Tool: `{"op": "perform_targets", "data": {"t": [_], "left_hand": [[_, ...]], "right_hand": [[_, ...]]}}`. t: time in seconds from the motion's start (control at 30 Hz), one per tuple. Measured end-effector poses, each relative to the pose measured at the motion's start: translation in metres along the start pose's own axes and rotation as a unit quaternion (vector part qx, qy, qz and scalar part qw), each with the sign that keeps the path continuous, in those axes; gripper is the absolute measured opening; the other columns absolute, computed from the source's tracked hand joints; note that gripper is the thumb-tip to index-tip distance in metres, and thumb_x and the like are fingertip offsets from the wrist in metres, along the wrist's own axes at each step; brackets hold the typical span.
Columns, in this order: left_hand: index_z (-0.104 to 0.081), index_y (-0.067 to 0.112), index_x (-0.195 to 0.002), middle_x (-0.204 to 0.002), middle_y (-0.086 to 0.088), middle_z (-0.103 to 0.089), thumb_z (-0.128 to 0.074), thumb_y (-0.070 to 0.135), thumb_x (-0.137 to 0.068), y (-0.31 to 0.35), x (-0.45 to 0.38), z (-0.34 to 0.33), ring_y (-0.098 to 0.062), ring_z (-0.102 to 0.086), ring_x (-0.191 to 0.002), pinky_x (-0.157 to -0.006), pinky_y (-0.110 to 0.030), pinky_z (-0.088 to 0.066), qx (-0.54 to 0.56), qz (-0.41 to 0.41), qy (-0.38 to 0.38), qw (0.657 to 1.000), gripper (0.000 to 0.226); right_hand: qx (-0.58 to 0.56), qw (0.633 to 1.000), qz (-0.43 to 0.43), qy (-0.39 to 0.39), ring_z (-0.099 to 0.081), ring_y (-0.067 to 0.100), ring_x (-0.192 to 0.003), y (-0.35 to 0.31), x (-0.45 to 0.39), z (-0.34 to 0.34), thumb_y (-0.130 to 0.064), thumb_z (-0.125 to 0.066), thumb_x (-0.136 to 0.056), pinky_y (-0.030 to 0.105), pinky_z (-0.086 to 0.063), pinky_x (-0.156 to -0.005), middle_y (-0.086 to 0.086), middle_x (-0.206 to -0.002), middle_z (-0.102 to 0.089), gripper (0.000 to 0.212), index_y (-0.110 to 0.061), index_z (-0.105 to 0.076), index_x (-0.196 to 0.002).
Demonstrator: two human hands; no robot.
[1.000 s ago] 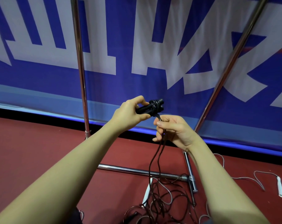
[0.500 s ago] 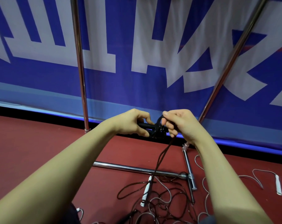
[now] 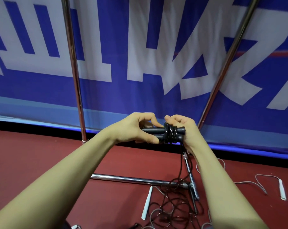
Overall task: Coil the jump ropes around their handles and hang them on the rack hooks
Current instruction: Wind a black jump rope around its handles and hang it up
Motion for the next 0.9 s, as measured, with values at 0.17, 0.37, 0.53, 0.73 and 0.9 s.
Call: {"op": "perform_targets", "data": {"t": [0.17,0.37,0.53,0.73,0.9], "left_hand": [[-0.055,0.014,-0.088,-0.070,-0.019,-0.064,-0.073,-0.003,-0.079,0.001,-0.003,0.001,-0.014,-0.044,-0.048,-0.047,-0.021,-0.036,0.067,-0.005,0.111,0.992,0.027],[-0.051,0.012,-0.105,-0.056,0.000,-0.056,-0.065,-0.002,-0.087,0.002,0.002,0.012,-0.013,-0.046,-0.049,-0.050,-0.018,-0.038,0.046,0.014,0.097,0.994,0.027],[-0.053,0.011,-0.107,-0.069,0.001,-0.061,-0.068,0.001,-0.086,-0.011,-0.005,0.015,-0.018,-0.043,-0.058,-0.052,-0.028,-0.048,0.018,0.038,0.171,0.984,0.029],[-0.053,0.016,-0.101,-0.074,-0.010,-0.059,-0.071,0.007,-0.085,-0.020,-0.010,0.016,-0.016,-0.034,-0.052,-0.049,-0.021,-0.033,-0.054,0.040,0.210,0.975,0.026],[-0.053,0.018,-0.097,-0.086,-0.016,-0.069,-0.072,0.011,-0.083,-0.035,-0.011,0.021,-0.014,-0.041,-0.053,-0.052,-0.020,-0.036,-0.129,0.061,0.229,0.963,0.025]], "right_hand": [[0.005,1.000,-0.017,-0.010,-0.026,0.012,-0.045,0.009,-0.002,-0.009,-0.009,-0.045,-0.099,0.022,-0.022,-0.045,-0.001,-0.051,-0.042,0.035,-0.009,-0.058,-0.066],[0.031,0.995,-0.020,-0.090,-0.028,0.010,-0.044,0.013,-0.002,-0.007,-0.030,-0.048,-0.100,0.022,-0.029,-0.046,0.000,-0.054,-0.043,0.034,-0.009,-0.067,-0.080],[0.016,0.987,-0.009,-0.163,-0.042,0.012,-0.047,0.014,-0.002,-0.013,-0.009,-0.044,-0.100,0.025,-0.045,-0.057,0.000,-0.060,-0.058,0.023,-0.006,-0.067,-0.097],[-0.025,0.984,-0.030,-0.176,-0.050,0.012,-0.047,0.014,0.003,-0.021,-0.001,-0.048,-0.096,0.027,-0.051,-0.057,0.001,-0.058,-0.055,0.015,-0.003,-0.063,-0.094],[-0.007,0.977,-0.024,-0.213,-0.055,0.015,-0.049,0.013,0.007,-0.024,-0.011,-0.064,-0.085,0.041,-0.058,-0.078,0.003,-0.057,-0.056,0.013,0.000,-0.065,-0.091]]}}
Point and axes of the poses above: each hand's wrist, its own x-axis away from the middle knuckle, its own z-axis out of the back of the hand, y = z × x, the point moved 1 cm from there along -x, towards the middle knuckle
